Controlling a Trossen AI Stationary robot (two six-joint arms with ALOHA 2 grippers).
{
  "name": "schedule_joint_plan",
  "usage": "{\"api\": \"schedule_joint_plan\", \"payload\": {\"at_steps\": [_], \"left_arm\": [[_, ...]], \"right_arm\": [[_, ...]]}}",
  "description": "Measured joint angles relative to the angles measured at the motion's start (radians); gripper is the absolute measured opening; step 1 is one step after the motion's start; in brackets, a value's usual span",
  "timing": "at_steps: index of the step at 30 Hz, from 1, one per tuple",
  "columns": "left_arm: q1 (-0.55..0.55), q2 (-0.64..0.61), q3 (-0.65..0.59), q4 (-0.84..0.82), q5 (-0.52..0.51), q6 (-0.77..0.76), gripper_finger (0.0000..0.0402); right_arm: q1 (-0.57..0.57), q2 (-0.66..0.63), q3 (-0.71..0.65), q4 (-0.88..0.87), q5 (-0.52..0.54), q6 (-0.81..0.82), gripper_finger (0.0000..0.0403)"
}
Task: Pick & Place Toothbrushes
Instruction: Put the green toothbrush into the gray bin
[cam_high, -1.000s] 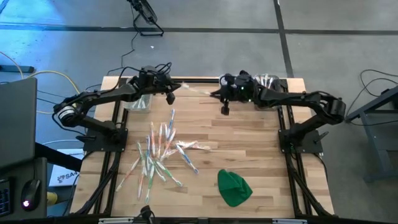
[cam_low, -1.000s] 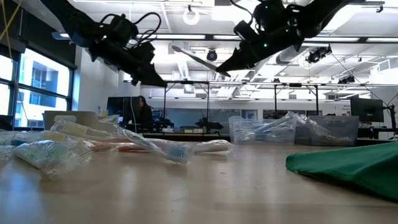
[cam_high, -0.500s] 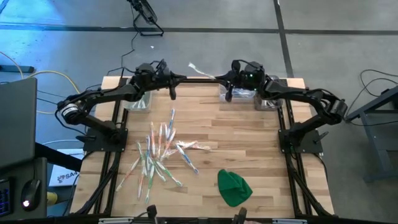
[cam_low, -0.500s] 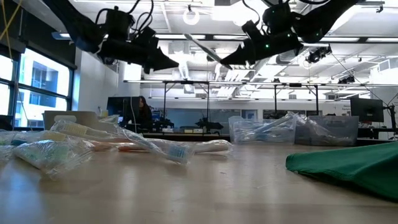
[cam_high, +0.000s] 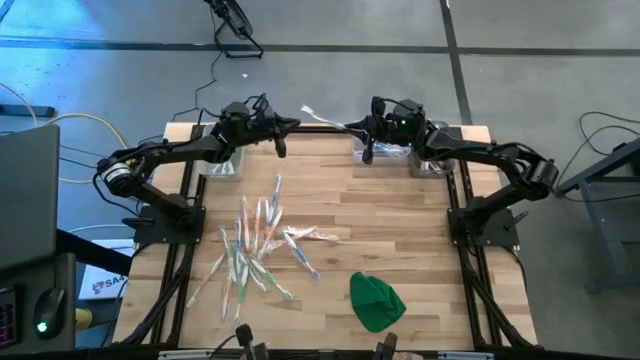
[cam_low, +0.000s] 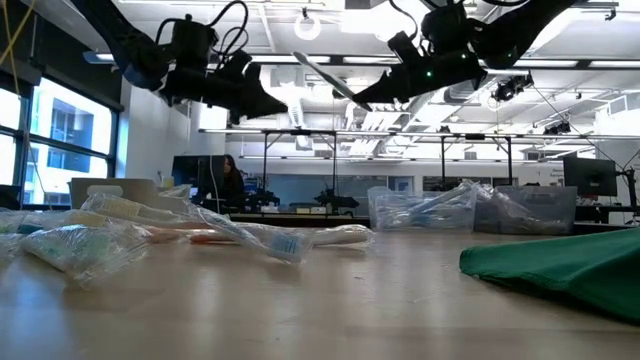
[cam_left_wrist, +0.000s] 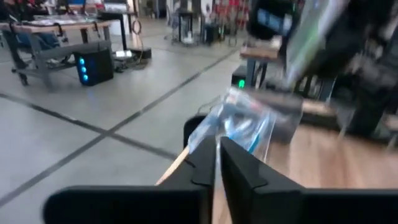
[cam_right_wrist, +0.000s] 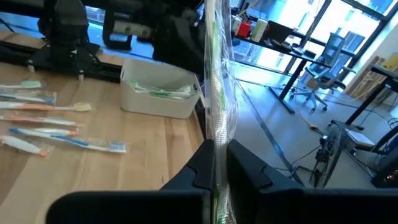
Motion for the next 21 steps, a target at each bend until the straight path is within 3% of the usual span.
{"api": "schedule_joint_plan", "payload": {"at_steps": [10,21], "left_arm": [[-0.034,0.017,0.0,0.123,0.008,-0.101,0.015],[-0.131,0.085,0.0,0.327,-0.085,-0.067,0.0166]], "right_arm": [[0.0,0.0,0.0,0.004,0.001,-0.026,0.0014],[0.0,0.0,0.0,0.003,-0.002,-0.027,0.0014]]}}
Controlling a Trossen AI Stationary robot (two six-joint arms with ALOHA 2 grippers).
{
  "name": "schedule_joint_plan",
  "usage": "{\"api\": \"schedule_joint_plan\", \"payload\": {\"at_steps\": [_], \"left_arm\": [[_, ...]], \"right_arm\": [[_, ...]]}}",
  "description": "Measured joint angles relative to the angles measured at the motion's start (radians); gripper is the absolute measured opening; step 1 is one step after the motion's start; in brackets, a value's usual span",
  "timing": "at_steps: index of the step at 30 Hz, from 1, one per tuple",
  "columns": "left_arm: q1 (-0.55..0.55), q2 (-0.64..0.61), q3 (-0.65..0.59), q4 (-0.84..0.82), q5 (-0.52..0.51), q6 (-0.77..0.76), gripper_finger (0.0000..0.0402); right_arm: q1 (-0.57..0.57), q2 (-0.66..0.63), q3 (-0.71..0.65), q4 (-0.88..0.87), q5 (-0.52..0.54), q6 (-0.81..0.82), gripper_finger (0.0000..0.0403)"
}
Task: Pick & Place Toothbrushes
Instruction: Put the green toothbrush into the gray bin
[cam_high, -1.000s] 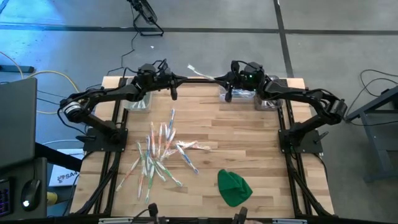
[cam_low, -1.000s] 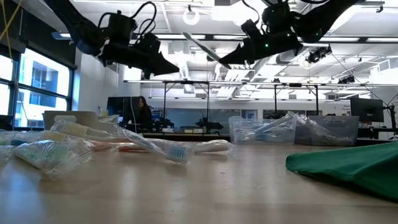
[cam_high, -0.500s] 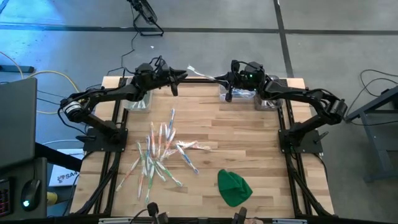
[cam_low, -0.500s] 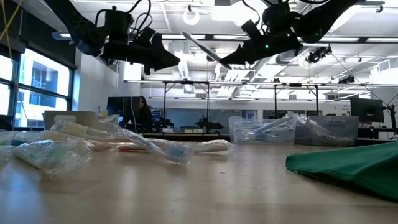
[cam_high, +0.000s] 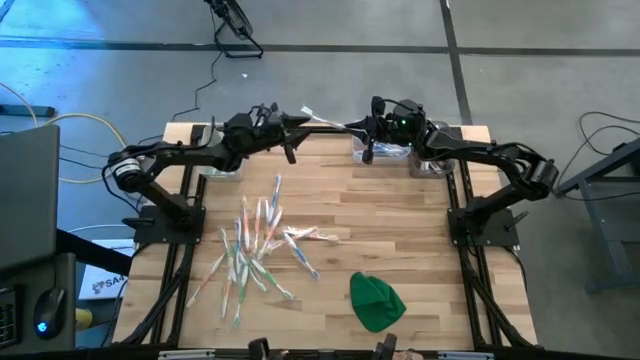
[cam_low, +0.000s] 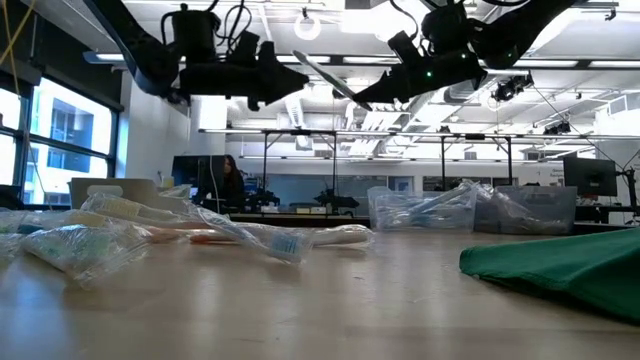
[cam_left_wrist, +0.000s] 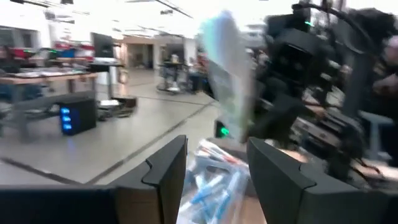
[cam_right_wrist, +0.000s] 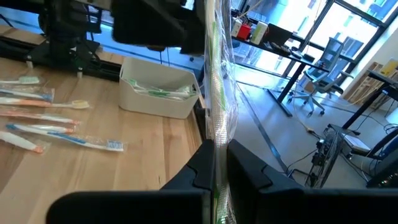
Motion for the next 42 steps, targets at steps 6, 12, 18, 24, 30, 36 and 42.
{"api": "schedule_joint_plan", "payload": {"at_steps": [6,12,18,24,30,36,42], "left_arm": [[-0.007,0.007,0.026,0.017,-0.085,-0.027,0.0167],[-0.015,0.017,0.086,-0.016,-0.04,-0.034,0.0167],[-0.02,0.017,0.112,-0.115,-0.016,-0.032,0.0167],[-0.02,0.017,0.113,-0.19,-0.007,-0.022,0.0167],[-0.02,0.017,0.113,-0.156,0.003,-0.02,0.0167],[-0.02,0.017,0.117,-0.112,0.003,-0.021,0.0167],[-0.02,0.017,0.117,-0.112,0.003,-0.023,0.0167]], "right_arm": [[0.0,0.0,0.0,0.0,0.0,0.0,0.0014],[0.0,0.0,0.0,0.001,-0.004,-0.001,0.0014],[0.0,0.001,0.0,0.002,0.002,-0.002,0.0014],[0.0,0.001,0.0,0.034,0.031,-0.001,0.0014],[0.0,0.001,0.0,0.02,0.077,-0.036,0.0014],[0.003,0.01,0.0,0.017,0.046,-0.045,0.0014],[0.002,0.01,0.0,0.02,0.036,-0.048,0.0014]]}}
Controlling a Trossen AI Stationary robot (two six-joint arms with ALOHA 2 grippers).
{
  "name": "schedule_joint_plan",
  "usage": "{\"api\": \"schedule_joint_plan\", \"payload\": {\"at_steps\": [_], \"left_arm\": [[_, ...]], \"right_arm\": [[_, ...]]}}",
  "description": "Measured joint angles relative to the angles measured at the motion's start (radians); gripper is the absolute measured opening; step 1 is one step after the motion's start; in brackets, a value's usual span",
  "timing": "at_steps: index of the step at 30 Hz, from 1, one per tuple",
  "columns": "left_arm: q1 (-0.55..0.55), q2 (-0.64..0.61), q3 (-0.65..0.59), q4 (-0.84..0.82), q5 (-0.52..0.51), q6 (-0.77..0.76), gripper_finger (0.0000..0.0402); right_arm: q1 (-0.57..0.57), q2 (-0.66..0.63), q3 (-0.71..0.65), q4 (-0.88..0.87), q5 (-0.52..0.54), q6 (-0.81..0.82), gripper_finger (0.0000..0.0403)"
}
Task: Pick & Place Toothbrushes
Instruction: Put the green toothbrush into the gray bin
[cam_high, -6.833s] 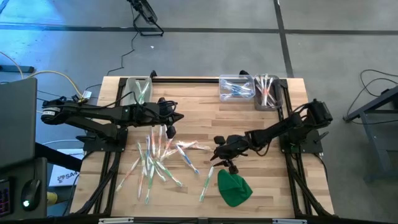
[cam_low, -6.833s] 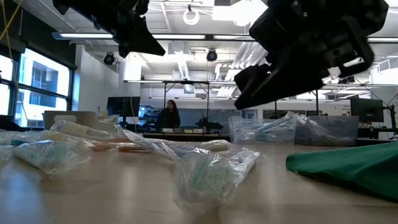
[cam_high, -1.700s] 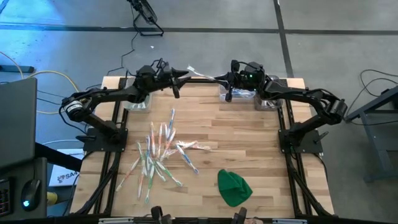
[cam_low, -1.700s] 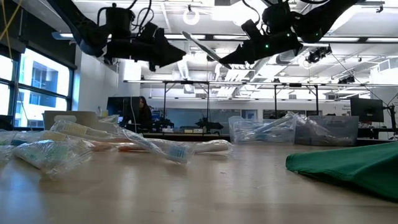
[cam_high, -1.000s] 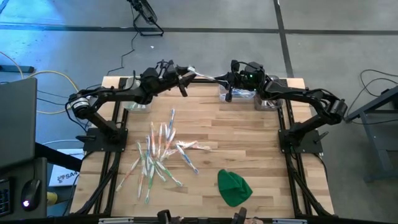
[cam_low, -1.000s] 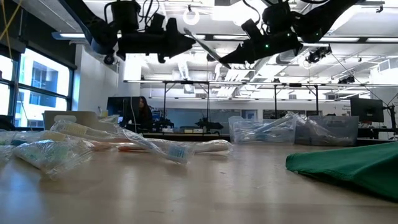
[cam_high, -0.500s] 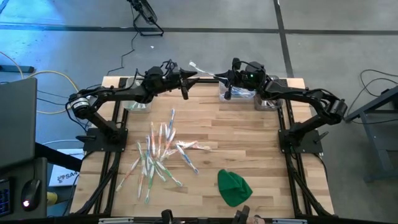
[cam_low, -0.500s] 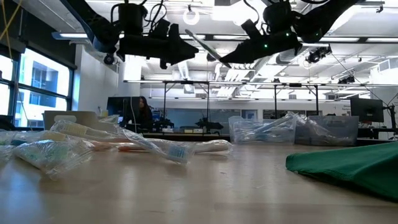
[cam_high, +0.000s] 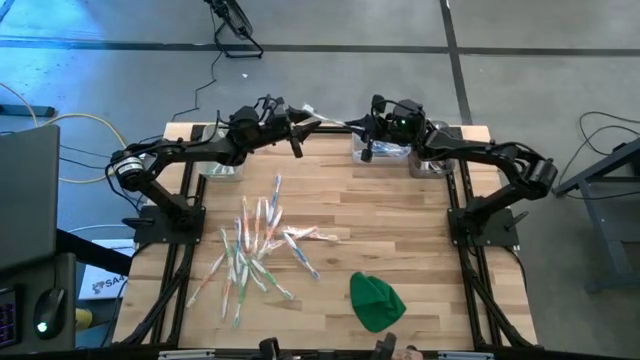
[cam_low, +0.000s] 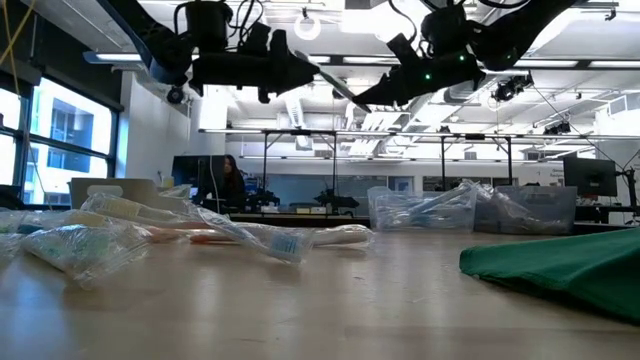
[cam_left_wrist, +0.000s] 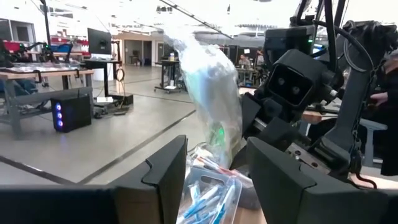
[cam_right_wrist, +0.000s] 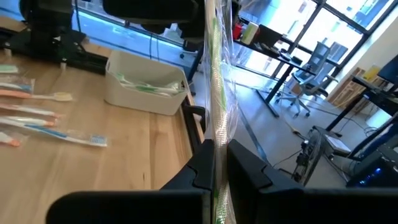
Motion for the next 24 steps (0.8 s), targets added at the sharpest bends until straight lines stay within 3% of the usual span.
{"api": "schedule_joint_plan", "payload": {"at_steps": [16,24], "left_arm": [[0.0,0.0,0.0,-0.008,0.011,0.0,0.0134],[0.0,0.0,0.0,-0.008,0.011,0.0,0.0079]], "right_arm": [[0.009,0.088,0.0,0.113,-0.007,0.004,0.0014],[0.009,0.088,0.0,0.13,-0.002,0.004,0.0014]]}}
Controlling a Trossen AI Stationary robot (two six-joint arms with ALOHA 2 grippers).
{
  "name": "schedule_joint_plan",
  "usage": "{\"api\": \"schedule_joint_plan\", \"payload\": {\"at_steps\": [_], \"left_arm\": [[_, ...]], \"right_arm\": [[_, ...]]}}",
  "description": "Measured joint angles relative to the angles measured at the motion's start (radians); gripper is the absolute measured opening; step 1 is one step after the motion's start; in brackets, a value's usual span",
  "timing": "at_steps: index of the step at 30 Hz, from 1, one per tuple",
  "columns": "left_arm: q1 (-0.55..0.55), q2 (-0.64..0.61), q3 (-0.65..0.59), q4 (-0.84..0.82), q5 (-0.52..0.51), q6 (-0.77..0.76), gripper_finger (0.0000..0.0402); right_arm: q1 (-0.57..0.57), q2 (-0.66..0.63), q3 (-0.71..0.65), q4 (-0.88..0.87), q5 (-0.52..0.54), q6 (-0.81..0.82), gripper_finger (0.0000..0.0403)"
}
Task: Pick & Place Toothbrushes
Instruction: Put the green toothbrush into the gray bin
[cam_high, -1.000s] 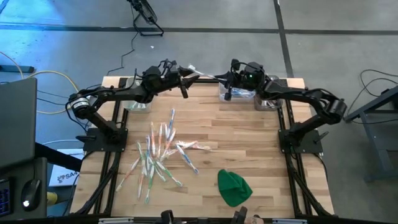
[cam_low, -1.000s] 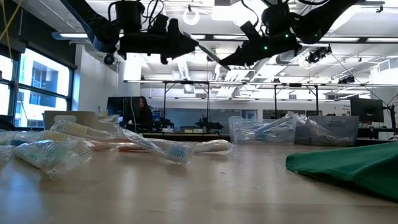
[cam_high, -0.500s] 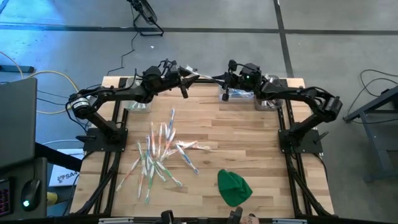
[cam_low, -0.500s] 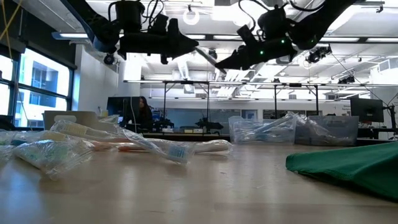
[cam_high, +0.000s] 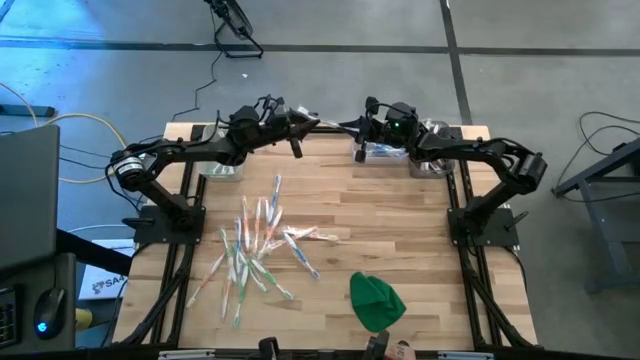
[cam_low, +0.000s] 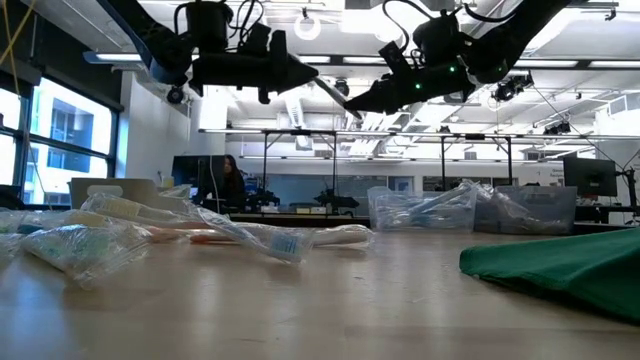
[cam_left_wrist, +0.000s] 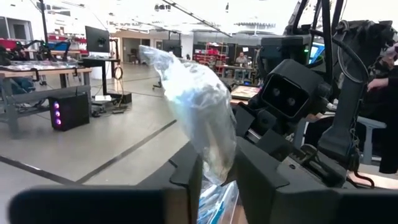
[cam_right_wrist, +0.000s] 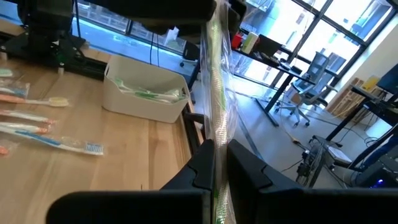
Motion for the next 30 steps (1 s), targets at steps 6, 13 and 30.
{"api": "schedule_joint_plan", "payload": {"at_steps": [6,13,30], "left_arm": [[0.0,0.0,0.0,0.0,0.001,-0.003,0.002],[0.0,0.0,0.0,-0.002,-0.002,-0.003,0.0022],[0.002,0.0,0.0,-0.038,-0.108,-0.015,0.001]], "right_arm": [[-0.002,0.0,0.0,0.0,-0.004,0.0,0.0014],[-0.002,0.0,0.0,-0.007,-0.004,-0.001,0.0014],[0.025,-0.021,-0.001,-0.097,0.125,-0.003,0.0233]]}}
